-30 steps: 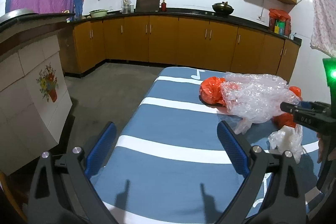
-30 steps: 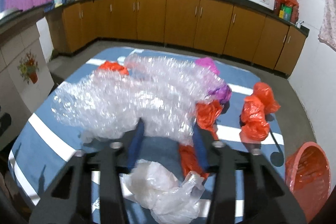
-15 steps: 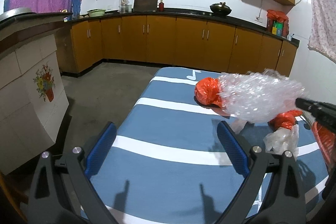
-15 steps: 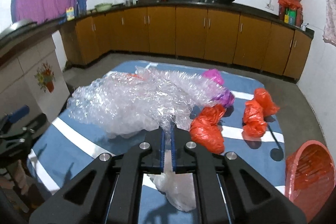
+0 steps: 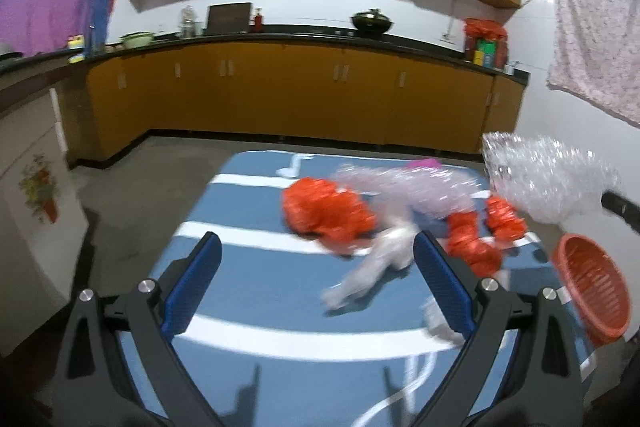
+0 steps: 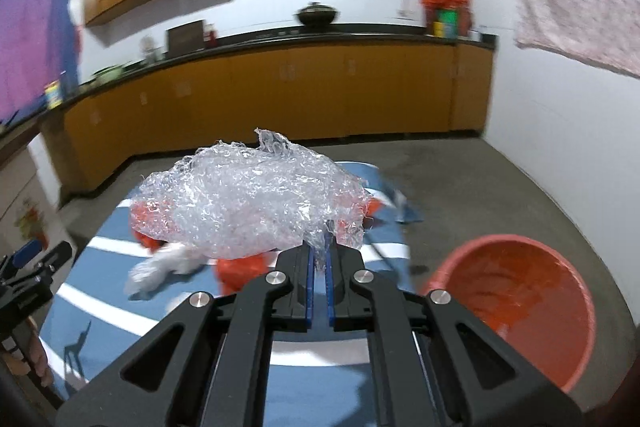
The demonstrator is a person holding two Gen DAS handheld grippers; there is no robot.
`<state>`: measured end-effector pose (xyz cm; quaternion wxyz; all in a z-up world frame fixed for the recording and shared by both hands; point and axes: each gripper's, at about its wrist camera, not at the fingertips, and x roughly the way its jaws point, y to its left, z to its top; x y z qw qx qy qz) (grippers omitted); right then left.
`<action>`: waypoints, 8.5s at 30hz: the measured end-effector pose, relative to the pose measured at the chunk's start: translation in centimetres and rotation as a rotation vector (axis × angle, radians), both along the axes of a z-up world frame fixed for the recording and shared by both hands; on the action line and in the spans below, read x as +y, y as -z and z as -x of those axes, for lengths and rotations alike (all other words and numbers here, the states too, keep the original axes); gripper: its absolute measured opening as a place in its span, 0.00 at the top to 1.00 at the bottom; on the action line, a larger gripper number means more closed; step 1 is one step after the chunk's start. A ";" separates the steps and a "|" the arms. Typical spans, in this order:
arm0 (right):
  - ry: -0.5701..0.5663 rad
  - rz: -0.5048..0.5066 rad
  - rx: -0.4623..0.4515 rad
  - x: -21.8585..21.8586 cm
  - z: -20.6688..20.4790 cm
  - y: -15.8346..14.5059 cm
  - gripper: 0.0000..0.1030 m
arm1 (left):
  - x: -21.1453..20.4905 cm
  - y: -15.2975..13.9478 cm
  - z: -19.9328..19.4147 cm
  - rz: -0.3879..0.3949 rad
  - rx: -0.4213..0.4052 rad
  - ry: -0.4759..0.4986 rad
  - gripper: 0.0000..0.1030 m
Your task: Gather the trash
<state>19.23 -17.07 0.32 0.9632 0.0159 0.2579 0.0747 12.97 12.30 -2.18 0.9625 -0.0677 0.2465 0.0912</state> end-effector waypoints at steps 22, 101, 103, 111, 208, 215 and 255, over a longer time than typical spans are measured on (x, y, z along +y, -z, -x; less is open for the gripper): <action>0.156 -0.010 0.039 -7.2 -0.5 2.9 0.95 | -6.1 3.0 -18.9 0.194 0.292 0.123 0.52; 0.595 -0.108 0.039 -21.5 4.1 3.1 0.53 | -34.9 2.8 -7.0 0.097 0.199 0.857 0.71; 0.601 -0.108 0.033 -21.6 4.6 3.2 0.51 | -34.5 3.2 -7.1 0.096 0.208 0.845 0.64; 0.650 -0.063 0.009 -22.1 6.3 2.6 0.21 | -30.1 2.5 -6.6 0.072 0.162 0.749 0.36; -0.012 -0.055 0.209 -3.1 -1.1 7.6 0.52 | -5.1 8.3 -15.8 -0.035 0.327 0.181 0.22; 0.001 -0.065 0.210 -4.1 -1.2 7.7 0.52 | -6.1 9.5 -17.7 -0.049 0.379 0.209 0.39; 0.266 0.003 0.050 -11.8 4.3 2.4 0.52 | -14.8 -0.6 -7.1 -0.006 0.157 0.491 0.58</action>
